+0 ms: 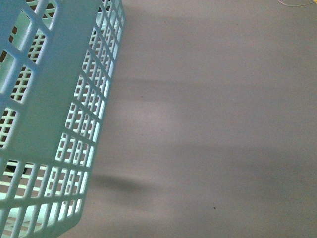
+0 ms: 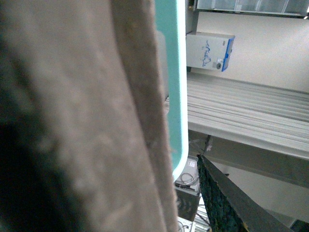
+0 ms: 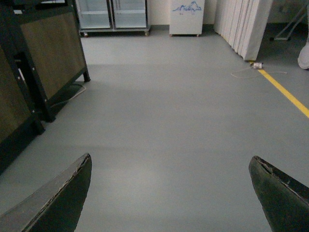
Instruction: Pick lemon and mango into basket
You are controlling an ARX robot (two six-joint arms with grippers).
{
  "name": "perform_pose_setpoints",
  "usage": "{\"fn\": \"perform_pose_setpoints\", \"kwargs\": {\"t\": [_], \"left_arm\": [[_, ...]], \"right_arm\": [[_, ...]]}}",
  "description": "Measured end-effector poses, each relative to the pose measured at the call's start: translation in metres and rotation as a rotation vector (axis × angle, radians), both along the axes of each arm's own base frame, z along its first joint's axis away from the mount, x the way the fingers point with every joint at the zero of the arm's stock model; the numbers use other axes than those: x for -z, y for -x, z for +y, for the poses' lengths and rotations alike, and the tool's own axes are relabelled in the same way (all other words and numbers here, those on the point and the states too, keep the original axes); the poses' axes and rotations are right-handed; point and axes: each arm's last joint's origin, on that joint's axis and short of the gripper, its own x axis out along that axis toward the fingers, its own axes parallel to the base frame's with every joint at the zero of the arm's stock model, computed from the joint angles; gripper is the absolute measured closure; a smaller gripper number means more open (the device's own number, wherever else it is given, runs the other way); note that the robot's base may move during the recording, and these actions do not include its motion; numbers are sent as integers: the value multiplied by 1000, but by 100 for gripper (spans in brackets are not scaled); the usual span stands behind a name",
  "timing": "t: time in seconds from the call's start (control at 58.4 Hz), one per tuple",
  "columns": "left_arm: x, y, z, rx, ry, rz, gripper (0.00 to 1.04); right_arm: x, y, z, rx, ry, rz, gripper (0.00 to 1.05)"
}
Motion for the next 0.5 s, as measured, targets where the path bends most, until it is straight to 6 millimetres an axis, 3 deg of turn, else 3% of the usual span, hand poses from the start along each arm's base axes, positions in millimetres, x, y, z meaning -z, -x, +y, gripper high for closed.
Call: {"fn": "perform_pose_setpoints", "kwargs": {"t": [0.497], "left_arm": [[0, 0, 0, 0, 0, -1, 76]], "right_arm": [[0, 0, 0, 0, 1, 0, 9]]}}
